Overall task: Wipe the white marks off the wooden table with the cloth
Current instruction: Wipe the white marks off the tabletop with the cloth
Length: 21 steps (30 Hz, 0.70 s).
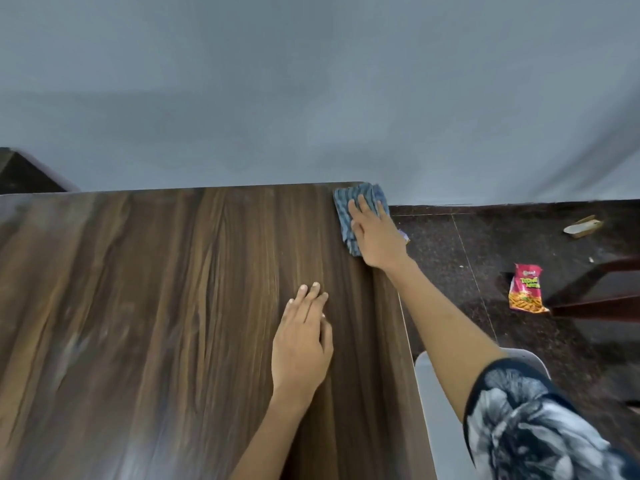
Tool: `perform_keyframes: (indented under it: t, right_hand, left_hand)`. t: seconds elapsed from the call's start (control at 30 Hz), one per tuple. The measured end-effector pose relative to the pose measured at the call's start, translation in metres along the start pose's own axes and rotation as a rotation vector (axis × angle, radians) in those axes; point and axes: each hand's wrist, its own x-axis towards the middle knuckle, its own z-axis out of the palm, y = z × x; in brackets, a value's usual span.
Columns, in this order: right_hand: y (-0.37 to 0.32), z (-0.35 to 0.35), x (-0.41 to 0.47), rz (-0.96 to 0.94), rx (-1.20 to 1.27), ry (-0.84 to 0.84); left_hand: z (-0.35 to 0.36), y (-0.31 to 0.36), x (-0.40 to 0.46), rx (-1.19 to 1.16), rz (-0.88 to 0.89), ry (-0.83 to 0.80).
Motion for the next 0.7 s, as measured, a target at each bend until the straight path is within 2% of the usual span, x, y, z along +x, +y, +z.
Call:
perform_keyframes:
  t: [0.13,0.3,0.4,0.53,0.63,0.7]
  right_hand:
    - [0.005,-0.004,0.047,-0.015,-0.047,0.002]
    - [-0.023,-0.006,0.078,0.096,-0.076,-0.052]
    - [-0.068,-0.001,0.079,0.009,-0.078,-0.05]
    - [-0.125,0.016,0.064,-0.149,0.013,-0.046]
    - [-0.122,0.021,0.051,-0.199,0.084,-0.088]
    - [-0.097,0.017,0.046,-0.17,0.045,-0.025]
  left_hand:
    - [0.003,-0.001,0.001,-0.006,0.01,0.024]
    - [0.002,0.001,0.0,-0.006,0.018,0.042]
    - [-0.001,0.002,0.0,-0.032,0.019,0.022]
    - [-0.003,0.001,0.0,0.002,0.009,-0.085]
    - [-0.005,0.002,-0.001,-0.062,-0.012,-0.051]
    - [-0.006,0.004,-0.001,-0.083,-0.026,-0.003]
